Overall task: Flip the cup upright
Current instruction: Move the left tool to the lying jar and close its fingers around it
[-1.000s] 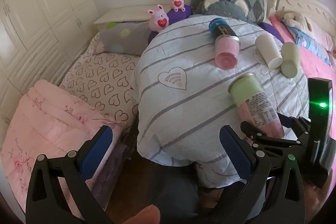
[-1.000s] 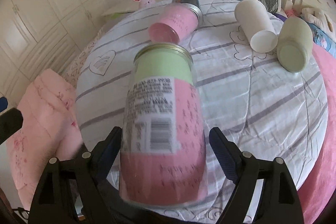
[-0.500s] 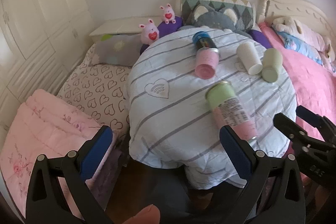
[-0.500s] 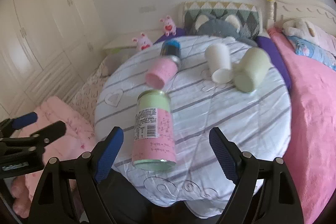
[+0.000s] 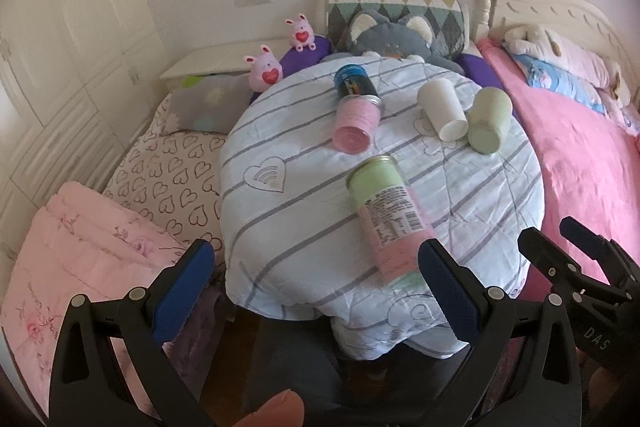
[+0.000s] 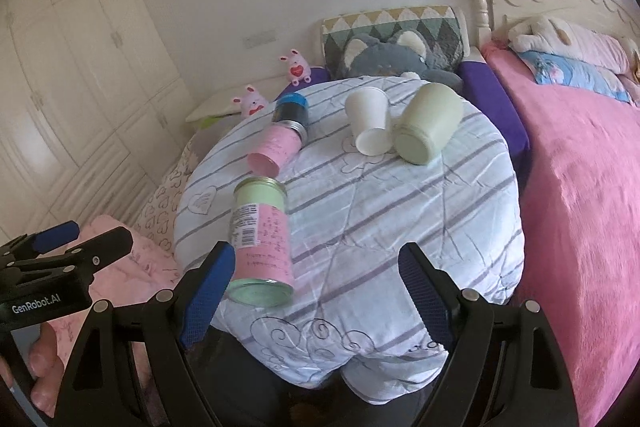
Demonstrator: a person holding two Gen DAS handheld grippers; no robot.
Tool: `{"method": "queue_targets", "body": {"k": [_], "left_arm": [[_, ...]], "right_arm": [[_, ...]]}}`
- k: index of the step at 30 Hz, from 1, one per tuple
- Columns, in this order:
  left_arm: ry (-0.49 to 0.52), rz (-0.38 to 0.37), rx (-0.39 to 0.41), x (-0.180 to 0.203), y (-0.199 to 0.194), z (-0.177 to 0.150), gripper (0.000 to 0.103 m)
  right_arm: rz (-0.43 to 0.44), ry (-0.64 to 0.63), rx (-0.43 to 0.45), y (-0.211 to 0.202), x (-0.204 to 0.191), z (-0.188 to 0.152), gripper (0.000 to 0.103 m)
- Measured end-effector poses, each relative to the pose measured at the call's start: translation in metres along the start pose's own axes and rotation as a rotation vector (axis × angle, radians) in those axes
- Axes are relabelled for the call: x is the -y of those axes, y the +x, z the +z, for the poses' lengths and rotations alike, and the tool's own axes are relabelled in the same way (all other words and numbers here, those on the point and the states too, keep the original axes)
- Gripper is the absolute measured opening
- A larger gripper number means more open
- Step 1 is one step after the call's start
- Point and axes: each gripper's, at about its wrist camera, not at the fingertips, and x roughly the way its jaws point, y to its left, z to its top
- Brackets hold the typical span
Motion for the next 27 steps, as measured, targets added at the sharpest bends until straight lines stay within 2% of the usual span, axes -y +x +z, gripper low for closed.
{"method": "queue_targets", "body": {"k": [15,27], "left_arm": [[0.001,-0.001,-0.022,0.021,0.004,0.001,0.103],[-0.018,-0.003,-0.07,0.042,0.019,0.006,0.103]], "right_arm": [[0.025,0.032,-0.006,0.003,0.027,-0.002,0.085],[0.029,0.062,-0.024,0.011,0.051,0.0,0.085]]}}
